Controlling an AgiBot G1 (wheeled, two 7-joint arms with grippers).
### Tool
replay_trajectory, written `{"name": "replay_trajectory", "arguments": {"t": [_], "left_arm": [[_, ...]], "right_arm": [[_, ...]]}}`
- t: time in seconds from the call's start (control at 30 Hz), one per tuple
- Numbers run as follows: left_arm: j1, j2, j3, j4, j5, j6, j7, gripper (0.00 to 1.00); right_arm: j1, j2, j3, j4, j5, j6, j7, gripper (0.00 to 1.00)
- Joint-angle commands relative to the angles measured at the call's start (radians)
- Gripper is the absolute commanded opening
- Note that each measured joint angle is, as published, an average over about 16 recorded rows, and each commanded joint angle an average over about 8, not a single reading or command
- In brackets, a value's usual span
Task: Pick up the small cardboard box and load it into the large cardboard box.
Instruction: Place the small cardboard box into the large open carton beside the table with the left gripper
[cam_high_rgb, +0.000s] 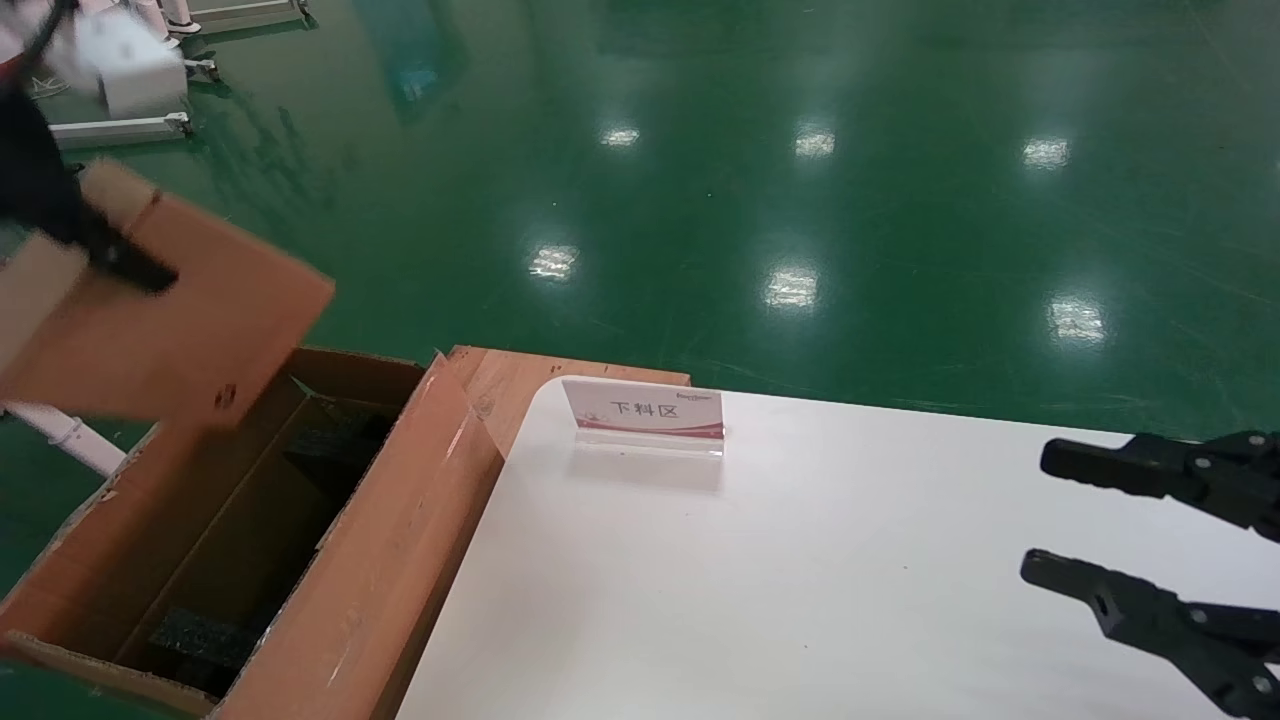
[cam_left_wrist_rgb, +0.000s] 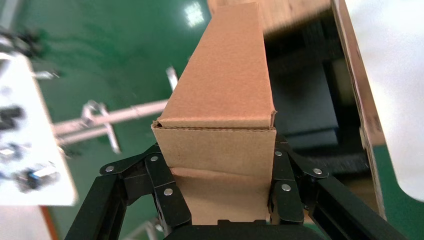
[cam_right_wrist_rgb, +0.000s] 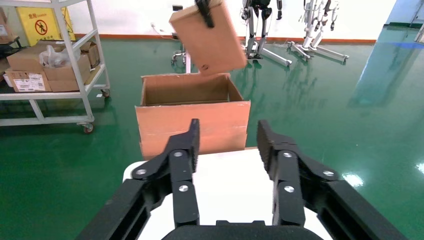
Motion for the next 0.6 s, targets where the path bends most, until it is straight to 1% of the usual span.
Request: {"name": "replay_trajectory", "arguments": {"t": [0.03,0.3,0.6], "left_arm": [[0.006,-0.018,0.034,0.004,-0.017,-0.005,0.004,0.0],[0.114,-0.054,0.081,0.101,-0.025,-0.066,0.061,0.0],[0.281,-0.023,0.096,0.304,-0.059,-0.151,0.158,0.0]], "right_arm": [[0.0,0.0,0.0,0.0,0.0,0.0,0.0,1.0],[0.0,0.0,-0.001,0.0,0.0,0.0,0.0,1.0],[0.0,0.0,-0.001,0.0,0.001,0.0,-0.001,1.0]]}}
